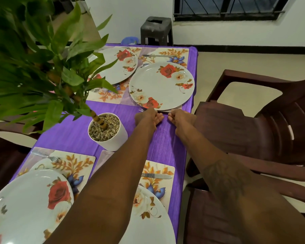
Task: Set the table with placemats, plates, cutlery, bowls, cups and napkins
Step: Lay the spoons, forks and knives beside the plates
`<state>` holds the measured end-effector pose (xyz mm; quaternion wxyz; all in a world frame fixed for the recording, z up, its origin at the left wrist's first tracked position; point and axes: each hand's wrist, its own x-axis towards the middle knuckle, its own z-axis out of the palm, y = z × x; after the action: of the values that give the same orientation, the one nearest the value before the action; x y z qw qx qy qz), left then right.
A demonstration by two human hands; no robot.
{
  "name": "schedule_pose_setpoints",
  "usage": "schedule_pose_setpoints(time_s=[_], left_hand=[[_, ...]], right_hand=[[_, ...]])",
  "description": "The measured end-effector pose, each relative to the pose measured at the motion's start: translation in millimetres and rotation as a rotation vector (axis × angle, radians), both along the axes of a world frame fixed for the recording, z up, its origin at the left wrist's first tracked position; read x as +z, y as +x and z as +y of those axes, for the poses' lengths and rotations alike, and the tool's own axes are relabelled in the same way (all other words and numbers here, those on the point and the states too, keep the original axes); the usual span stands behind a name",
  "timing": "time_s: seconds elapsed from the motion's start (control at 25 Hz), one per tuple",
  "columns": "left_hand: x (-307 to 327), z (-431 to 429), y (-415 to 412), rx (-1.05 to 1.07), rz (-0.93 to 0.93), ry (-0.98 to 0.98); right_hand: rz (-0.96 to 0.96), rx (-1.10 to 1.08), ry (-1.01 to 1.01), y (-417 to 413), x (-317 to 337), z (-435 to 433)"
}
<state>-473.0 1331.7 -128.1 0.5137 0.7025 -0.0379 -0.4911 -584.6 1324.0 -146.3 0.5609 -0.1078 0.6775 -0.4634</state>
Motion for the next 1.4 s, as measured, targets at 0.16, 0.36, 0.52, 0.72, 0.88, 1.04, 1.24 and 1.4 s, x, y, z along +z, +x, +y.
schedule_pose_setpoints(time_s=[0.16,0.36,0.52,0.72,0.88,1.04,1.24,1.4], left_hand=[[3.4,-8.2,1.4,0.037,-0.024,-0.003],[10.3,-17.1,0.9,0.05,-0.019,-0.04],[11.3,-31.8,4.2,0.006,-0.029,-0.045],[20.4,-38.9,8.6,-0.046,-0.111,-0.028],[11.1,-31.8,31.0,0.094,-0.344,-0.021],[-10.7,-22.7,46.3,-0.002,-0.522,0.007],[-11.5,-15.2,40.2,-0.179,-0.552,-0.033],[-7.7,-16.9,41.5,-0.268,-0.535,-0.067]], right_hand=[[0.001,-0.033,-0.01,-1.6,0.7,-3.1],[-0.007,-0.038,-0.026,-2.7,7.3,-8.5],[-0.027,-0.046,-0.04,-3.6,9.3,-18.0],[-0.009,-0.01,-0.025,-7.0,2.2,-25.2],[0.011,-0.005,-0.017,-8.9,-5.3,-35.9],[0.061,0.08,0.029,1.6,-23.8,-54.5],[0.121,0.073,0.098,4.2,-52.6,-76.4],[0.191,0.011,0.041,5.0,-25.9,-57.1]])
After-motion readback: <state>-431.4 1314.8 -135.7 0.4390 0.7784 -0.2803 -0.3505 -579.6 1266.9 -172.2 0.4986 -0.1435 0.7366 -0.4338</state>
